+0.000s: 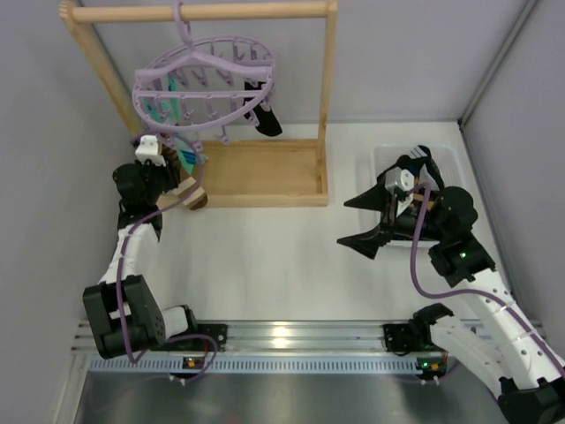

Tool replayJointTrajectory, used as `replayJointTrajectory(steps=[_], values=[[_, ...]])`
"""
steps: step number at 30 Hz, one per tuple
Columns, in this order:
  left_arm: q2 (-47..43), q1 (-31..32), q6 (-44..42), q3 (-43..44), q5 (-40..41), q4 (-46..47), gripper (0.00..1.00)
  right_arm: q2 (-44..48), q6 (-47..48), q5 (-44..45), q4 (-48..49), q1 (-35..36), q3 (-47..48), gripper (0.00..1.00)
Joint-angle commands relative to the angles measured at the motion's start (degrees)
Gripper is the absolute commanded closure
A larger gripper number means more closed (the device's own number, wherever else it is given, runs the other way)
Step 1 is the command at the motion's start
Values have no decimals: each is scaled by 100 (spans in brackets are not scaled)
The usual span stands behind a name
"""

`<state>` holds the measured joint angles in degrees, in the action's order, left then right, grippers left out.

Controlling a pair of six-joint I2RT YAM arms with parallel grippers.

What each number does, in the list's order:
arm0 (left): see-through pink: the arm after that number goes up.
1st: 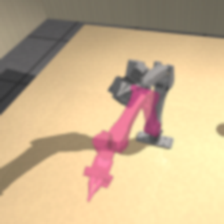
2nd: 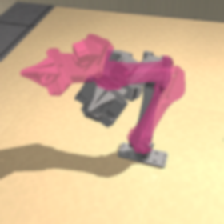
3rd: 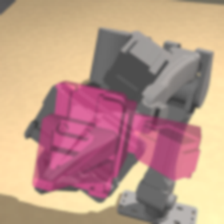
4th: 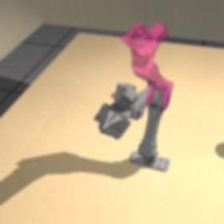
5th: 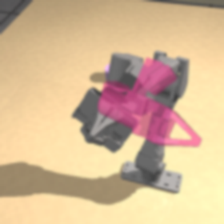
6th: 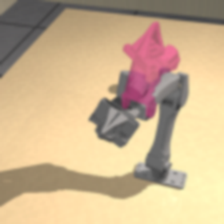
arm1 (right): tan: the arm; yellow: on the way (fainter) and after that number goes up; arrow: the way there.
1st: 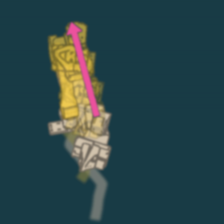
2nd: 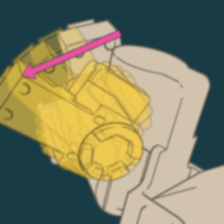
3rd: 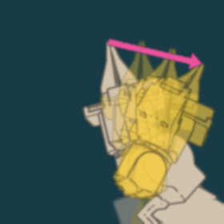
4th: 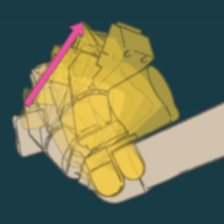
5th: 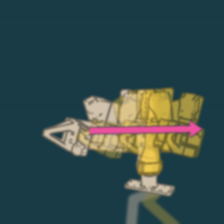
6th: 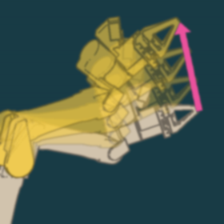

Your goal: Remove the socks clipped to the hanger

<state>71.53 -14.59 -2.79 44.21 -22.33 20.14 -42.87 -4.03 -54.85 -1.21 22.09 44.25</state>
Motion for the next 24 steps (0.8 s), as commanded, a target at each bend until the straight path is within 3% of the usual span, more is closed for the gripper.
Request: replayJointTrajectory(steps=[1, 6, 8, 12, 14, 17, 24], values=[[-95, -44, 120, -105, -141, 412, 64, 42, 175, -61, -19, 112, 172, 0], [-489, 52, 444, -324, 219, 403, 87, 42, 157, 44, -19, 120, 172, 1], [-657, 157, 612, -448, 710, 403, 100, 42, 122, 106, -19, 121, 189, 0], [-1324, 764, 893, -720, 1546, 403, 100, 139, 8, 404, -2, 129, 189, 1], [-1649, 1079, 1017, -869, 2650, 394, 100, 217, -97, 667, 60, 129, 181, 0], [-1957, 1931, 1166, -1045, 3444, 324, 100, 402, -439, 1264, 138, 121, 198, 1], [-2152, 3320, 1483, -1344, 5324, 51, 100, 288, -1582, 1951, 341, 129, 698, 1]])
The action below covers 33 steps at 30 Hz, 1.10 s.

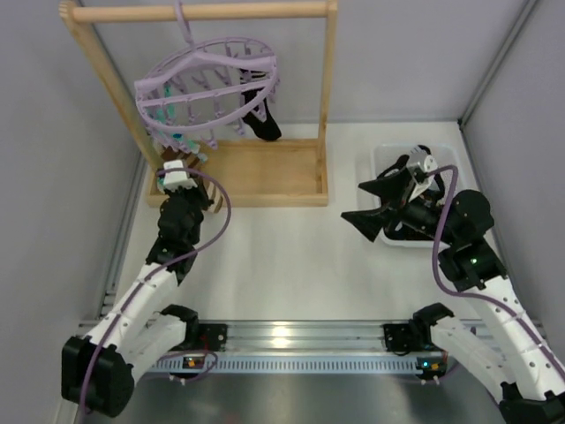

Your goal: Remove the socks clipped to the hanger

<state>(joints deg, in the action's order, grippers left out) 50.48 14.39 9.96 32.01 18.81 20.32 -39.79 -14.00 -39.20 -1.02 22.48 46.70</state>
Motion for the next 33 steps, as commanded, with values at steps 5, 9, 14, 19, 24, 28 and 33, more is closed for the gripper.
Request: replayJointTrajectory(steps=[5, 9, 14, 19, 24, 28, 33], values=[[216, 1433, 121, 15, 2352, 34, 100, -371, -666, 938, -352, 292, 1339, 2], [717, 2154, -99, 445, 3187, 34, 100, -915, -376, 1747, -1022, 835, 2114, 2], [1455, 2884, -529, 1008, 3876, 43, 100, -2031, 46, 2977, -1804, 1460, 3491, 3], [1973, 3183, -741, 1430, 4201, 51, 100, -3540, 433, 3682, -2884, 2154, 5197, 4], [2386, 3201, -784, 1677, 4333, 60, 100, -5088, 802, 4306, -4018, 2725, 7798, 9], [2677, 3201, -942, 1923, 4342, 60, 100, -6435, 1074, 4746, -4539, 3174, 9461, 12], [2923, 3219, -1285, 2195, 4026, 51, 100, -6769, 1268, 4834, -3934, 3394, 9147, 16]])
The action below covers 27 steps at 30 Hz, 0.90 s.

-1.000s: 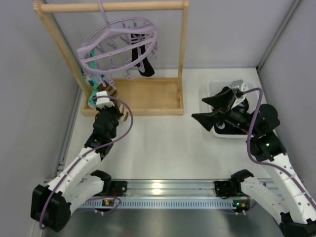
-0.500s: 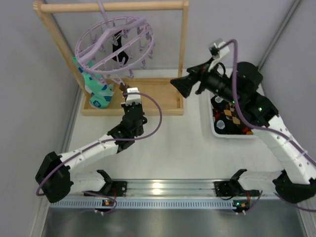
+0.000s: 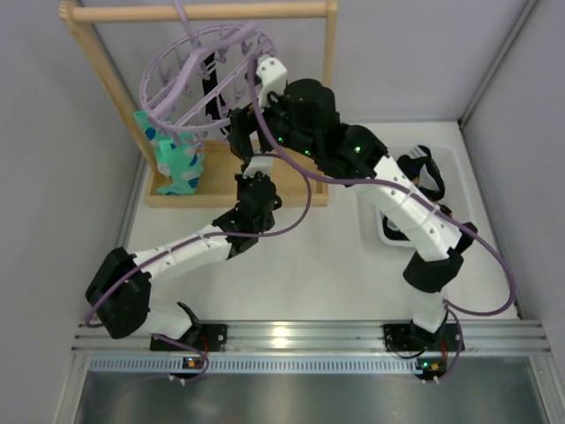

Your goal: Remove the socks clipped to the hanger

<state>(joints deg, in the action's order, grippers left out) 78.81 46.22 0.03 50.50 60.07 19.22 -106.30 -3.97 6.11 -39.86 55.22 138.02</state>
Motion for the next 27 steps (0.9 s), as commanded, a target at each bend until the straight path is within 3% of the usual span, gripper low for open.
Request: replayJointTrajectory(steps=[1, 13, 27], values=[[126, 45, -450, 390, -110, 161, 100, -128, 343, 277, 56, 120, -133, 16], [478, 309, -1146, 522, 118, 161, 100, -690, 1073, 223, 769, 296, -38, 27], [188, 353, -1084, 311, 127, 152, 100, -1121, 1513, 909, 1278, 340, -160, 34]])
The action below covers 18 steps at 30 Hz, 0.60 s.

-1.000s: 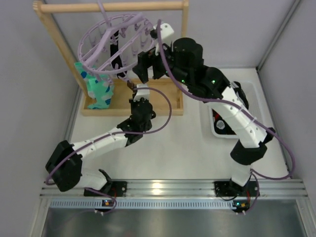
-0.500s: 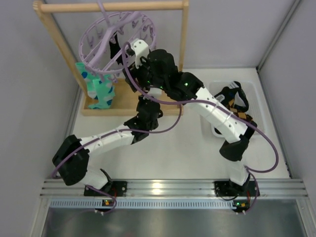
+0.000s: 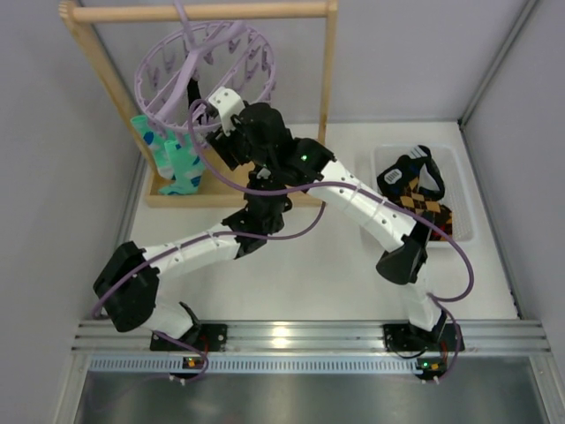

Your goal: Remove the socks clipped to the hanger

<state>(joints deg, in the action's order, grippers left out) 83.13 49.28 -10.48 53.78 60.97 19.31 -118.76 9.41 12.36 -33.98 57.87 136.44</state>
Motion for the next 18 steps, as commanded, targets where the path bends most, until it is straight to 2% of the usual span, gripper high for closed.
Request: replayJointTrajectory(steps=[1, 4, 8, 9, 10, 13, 18], values=[[-271, 47, -33, -25, 38, 143, 100, 134, 193, 293, 752, 76, -30, 36], [-324, 47, -24, -78, 11, 143, 100, 178, 202, 258, 963, 76, -100, 44], [-403, 56, -42, -140, 72, 143, 100, 73, 193, 135, 1147, 84, -83, 49], [-429, 64, -42, -157, 64, 143, 100, 55, 193, 109, 1174, 84, -83, 52], [-482, 65, -42, -201, 64, 143, 100, 20, 193, 109, 1191, 84, -83, 61], [-544, 65, -42, -245, 64, 143, 100, 19, 184, 109, 1253, 93, -100, 79], [-605, 65, 98, -350, 55, 134, 100, 125, 149, 65, 1306, 137, -135, 86]])
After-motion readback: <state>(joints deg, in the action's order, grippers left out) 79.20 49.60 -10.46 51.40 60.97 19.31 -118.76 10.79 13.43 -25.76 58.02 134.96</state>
